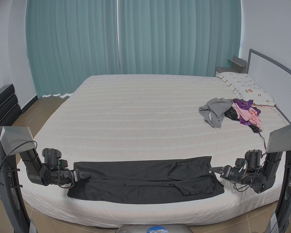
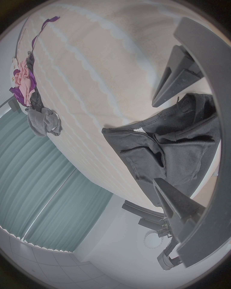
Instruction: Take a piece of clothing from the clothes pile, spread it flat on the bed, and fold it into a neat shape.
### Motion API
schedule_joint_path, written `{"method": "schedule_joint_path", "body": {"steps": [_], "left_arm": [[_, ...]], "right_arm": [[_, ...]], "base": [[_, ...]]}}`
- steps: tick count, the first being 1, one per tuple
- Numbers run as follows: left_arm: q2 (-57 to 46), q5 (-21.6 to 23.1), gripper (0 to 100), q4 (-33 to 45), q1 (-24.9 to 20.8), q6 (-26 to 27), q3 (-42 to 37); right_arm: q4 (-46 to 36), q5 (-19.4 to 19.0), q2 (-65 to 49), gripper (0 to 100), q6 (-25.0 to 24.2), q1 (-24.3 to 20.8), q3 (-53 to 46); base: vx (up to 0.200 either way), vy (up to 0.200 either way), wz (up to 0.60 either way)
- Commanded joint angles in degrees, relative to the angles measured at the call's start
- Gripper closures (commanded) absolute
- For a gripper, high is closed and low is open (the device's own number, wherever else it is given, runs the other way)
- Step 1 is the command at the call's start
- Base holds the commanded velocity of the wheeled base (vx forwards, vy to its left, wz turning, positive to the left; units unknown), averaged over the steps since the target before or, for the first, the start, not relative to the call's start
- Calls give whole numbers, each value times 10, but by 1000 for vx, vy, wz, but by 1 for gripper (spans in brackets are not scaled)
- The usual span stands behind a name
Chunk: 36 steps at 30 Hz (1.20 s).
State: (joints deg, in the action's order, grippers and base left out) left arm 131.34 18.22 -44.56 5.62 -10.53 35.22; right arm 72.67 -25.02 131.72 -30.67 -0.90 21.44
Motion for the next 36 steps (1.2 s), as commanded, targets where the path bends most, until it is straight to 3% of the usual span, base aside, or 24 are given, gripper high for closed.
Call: {"method": "schedule_joint_path", "body": {"steps": [1, 3, 4, 27, 28, 30, 36], "left_arm": [[-5, 0, 0, 2, 0, -1, -4], [-7, 0, 0, 2, 0, -2, -7], [-9, 0, 100, 2, 0, -2, -7], [-56, -5, 100, -2, 1, -9, -13], [-55, -5, 100, -2, -10, -41, -6], [-50, -5, 100, -3, -14, -61, 0], [-50, -5, 100, -1, -15, -70, 3]], "right_arm": [[0, 0, 1, 0, 0, -1, 1], [0, 0, 1, 0, 0, -1, 1], [0, 0, 1, 0, 0, -1, 1], [2, 1, -18, 0, -2, 28, 4], [9, -1, -34, 0, -7, 55, 6], [9, 0, -36, 0, -15, 63, 8], [9, 0, -31, 0, -18, 72, 17]], "base": [[0, 0, 0], [0, 0, 0], [0, 0, 0], [0, 0, 0], [0, 0, 0], [0, 0, 0], [-67, 0, 0]]}}
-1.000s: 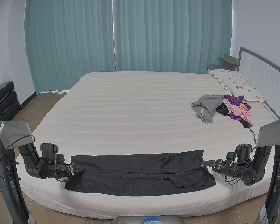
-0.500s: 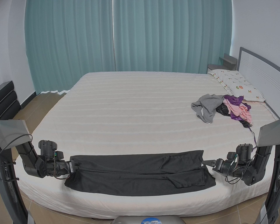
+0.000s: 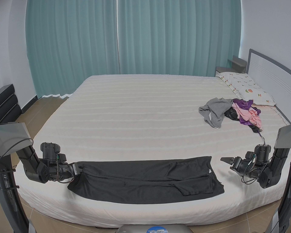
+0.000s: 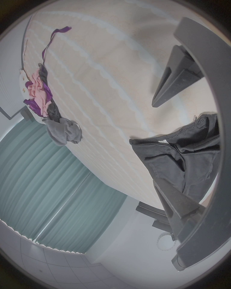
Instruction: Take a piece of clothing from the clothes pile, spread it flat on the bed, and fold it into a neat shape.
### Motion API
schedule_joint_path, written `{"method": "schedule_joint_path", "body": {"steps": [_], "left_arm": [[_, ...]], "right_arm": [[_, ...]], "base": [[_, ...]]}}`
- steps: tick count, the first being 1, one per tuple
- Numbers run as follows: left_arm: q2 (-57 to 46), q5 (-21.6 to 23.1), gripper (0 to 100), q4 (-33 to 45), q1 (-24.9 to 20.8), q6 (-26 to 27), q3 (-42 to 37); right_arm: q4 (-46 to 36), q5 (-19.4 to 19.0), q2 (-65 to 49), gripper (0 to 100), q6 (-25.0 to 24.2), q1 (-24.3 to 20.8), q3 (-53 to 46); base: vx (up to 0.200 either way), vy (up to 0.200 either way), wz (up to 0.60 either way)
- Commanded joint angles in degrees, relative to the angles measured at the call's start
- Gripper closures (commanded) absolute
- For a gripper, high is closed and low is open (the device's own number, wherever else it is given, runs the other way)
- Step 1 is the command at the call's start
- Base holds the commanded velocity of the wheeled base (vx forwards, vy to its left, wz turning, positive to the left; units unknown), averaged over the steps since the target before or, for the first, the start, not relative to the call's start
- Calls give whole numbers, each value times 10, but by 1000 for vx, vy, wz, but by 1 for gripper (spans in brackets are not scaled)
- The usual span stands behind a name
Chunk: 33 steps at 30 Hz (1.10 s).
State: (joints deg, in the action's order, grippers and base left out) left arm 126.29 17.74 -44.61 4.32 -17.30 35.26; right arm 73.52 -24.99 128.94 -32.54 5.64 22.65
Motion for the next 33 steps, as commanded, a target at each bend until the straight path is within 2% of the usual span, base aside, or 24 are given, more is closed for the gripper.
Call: {"method": "schedule_joint_path", "body": {"steps": [1, 4, 8, 16, 27, 33], "left_arm": [[1, 0, 100, 0, -2, -5, 3], [1, 1, 100, -2, -2, -8, 3], [2, 3, 100, -3, -2, -13, 14], [-1, 1, 100, -3, -11, -59, 28], [-41, -1, 100, -2, -41, -63, 6], [-82, -17, 100, 4, -74, -100, 14]], "right_arm": [[0, -1, -4, 0, 0, 7, 5], [0, -1, -4, 0, 0, 7, 5], [0, -1, -2, 0, 0, 6, 5], [0, -1, -2, 0, 0, 6, 5], [0, -2, 0, 0, 0, 6, 5], [0, -2, 0, 0, -5, 6, 10]], "base": [[-200, 0, 0], [-200, 0, 0], [0, 0, 0], [0, 0, 0], [0, -200, 0], [0, -200, 0]]}}
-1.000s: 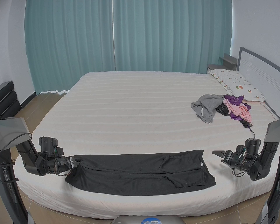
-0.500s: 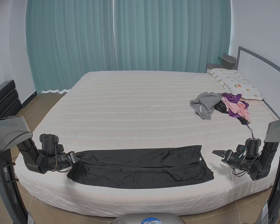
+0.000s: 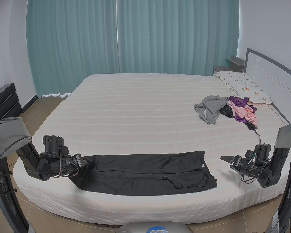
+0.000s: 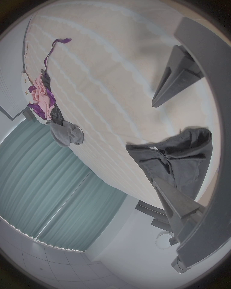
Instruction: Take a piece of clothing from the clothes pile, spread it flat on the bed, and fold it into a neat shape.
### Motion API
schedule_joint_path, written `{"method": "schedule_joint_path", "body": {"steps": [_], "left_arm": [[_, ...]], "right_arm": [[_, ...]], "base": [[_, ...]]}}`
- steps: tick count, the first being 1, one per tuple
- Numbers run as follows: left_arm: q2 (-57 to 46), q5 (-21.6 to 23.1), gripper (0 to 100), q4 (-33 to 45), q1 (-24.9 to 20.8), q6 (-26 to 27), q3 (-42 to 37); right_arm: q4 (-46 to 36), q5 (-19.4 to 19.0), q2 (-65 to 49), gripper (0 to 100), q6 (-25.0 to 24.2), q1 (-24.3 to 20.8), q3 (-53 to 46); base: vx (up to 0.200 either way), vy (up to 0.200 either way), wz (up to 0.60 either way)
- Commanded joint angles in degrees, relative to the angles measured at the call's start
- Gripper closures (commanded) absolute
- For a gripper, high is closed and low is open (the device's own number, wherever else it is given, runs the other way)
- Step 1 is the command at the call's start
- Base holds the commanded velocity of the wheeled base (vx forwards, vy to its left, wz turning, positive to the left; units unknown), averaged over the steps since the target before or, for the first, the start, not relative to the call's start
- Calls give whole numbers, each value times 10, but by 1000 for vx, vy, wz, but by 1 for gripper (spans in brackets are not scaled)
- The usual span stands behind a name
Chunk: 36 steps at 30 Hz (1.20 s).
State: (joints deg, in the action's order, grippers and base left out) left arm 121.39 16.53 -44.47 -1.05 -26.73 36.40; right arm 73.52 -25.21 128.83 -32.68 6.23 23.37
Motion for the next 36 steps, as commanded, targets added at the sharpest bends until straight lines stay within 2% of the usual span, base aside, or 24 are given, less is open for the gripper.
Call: {"method": "schedule_joint_path", "body": {"steps": [1, 3, 8, 12, 16, 20, 27, 36], "left_arm": [[-38, -5, 100, 3, -25, -6, 2], [-44, -8, 100, 4, -32, -6, 2], [-65, -70, 100, 27, -80, -8, 14], [-64, -103, 100, 49, -109, -8, 38], [-61, -147, 100, 106, -135, -8, 85], [-60, -151, 100, 150, -157, -10, 119], [-55, -151, 100, 228, -207, -46, 185], [-5, -151, 100, 241, -244, -74, 238]], "right_arm": [[0, 1, 1, 0, -6, 0, 3], [0, 1, 0, 0, -8, 0, 4], [0, 1, 1, 0, -8, 0, 4], [0, 1, 1, 0, -8, 0, 4], [0, 1, 1, 0, -8, -1, 4], [0, 1, 1, 0, -8, -2, 4], [0, 2, 2, 0, -8, -4, 4], [5, 3, 7, 0, -7, -8, 3]], "base": [[0, -200, 0], [0, -200, 0], [0, -200, 0], [0, -200, 0], [0, -200, 0], [0, -200, 0], [0, -200, 0], [0, -200, 0]]}}
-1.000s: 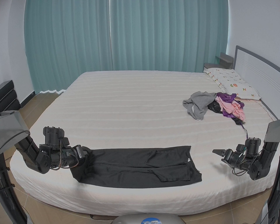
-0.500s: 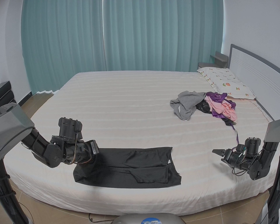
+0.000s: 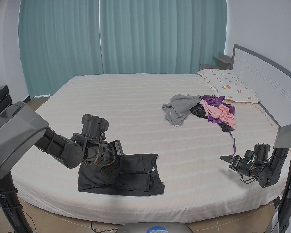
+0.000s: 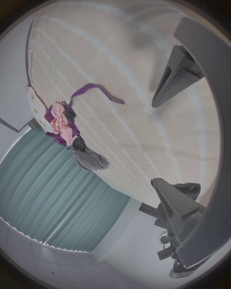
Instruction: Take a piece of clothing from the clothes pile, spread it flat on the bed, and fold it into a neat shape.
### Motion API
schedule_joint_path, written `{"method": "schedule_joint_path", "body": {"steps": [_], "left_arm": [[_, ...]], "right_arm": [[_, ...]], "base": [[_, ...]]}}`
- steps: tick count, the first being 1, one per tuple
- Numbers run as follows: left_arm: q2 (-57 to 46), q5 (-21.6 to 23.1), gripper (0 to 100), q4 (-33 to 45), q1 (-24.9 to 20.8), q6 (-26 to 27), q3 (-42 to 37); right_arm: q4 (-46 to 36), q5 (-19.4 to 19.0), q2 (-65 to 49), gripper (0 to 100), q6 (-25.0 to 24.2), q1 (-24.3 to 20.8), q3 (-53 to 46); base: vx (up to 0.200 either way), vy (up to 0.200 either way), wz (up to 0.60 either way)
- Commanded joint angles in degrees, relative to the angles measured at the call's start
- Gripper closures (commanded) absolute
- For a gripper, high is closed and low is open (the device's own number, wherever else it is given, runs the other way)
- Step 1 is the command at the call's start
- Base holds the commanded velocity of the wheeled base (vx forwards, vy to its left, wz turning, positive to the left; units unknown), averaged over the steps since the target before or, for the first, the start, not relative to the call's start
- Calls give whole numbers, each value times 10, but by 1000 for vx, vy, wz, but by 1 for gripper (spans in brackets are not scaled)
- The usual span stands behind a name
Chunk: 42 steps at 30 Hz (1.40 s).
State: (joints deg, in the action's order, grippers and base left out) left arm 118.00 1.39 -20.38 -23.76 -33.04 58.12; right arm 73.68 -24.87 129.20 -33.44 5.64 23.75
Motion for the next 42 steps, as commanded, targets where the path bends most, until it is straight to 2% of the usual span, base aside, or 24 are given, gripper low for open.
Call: {"method": "schedule_joint_path", "body": {"steps": [1, 9, 15, 16, 23, 26, 27, 28, 33, 34, 35, 37, 38, 40, 42], "left_arm": [[28, 0, 100, 0, -16, -11, 21], [66, -2, 100, 0, -59, -42, 52], [82, -20, 100, 0, -70, -51, 61], [85, -22, 0, 0, -70, -51, 62], [84, -29, 0, 0, -71, -54, 59], [82, -29, 0, 0, -70, -84, 57], [79, -28, 0, -2, -65, -119, 52], [75, -27, 0, -4, -62, -131, 43], [44, -6, 0, -19, -23, -154, -11], [32, 20, 0, -31, -3, -161, -43], [32, 20, 0, -31, -3, -161, -43], [4, 82, 0, -67, 41, -196, -99], [-1, 99, 0, -78, 52, -207, -113], [-8, 125, 0, -102, 76, -228, -138], [-9, 132, 0, -110, 86, -235, -147]], "right_arm": [[3, 0, 4, 0, 0, -2, -1], [3, 0, 6, 0, 0, -7, -4], [4, 0, 7, 0, 0, -10, -5], [4, 0, 7, 0, 0, -10, -5], [7, 1, 7, 0, 0, -16, -8], [8, 1, 7, 0, 0, -20, -12], [8, 1, 7, 0, 0, -20, -13], [7, 1, 7, 0, 0, -20, -13], [7, 1, 6, 0, 0, -21, -17], [7, 1, 5, 0, 0, -25, -20], [7, 1, 5, 0, 0, -25, -20], [7, 2, 4, 0, 0, -29, -21], [7, 2, 4, 0, 0, -32, -22], [7, 2, 4, 0, 0, -36, -24], [7, 2, 5, 0, 0, -37, -25]], "base": [[0, -200, 0], [0, 0, 0], [0, 0, 0], [0, 0, 0], [0, 0, 0], [0, 0, 0], [0, 0, 0], [0, 0, 0], [0, 0, 0], [0, 0, 0], [0, 0, 0], [0, 0, 0], [0, 0, 0], [0, 0, 0], [0, 0, 0]]}}
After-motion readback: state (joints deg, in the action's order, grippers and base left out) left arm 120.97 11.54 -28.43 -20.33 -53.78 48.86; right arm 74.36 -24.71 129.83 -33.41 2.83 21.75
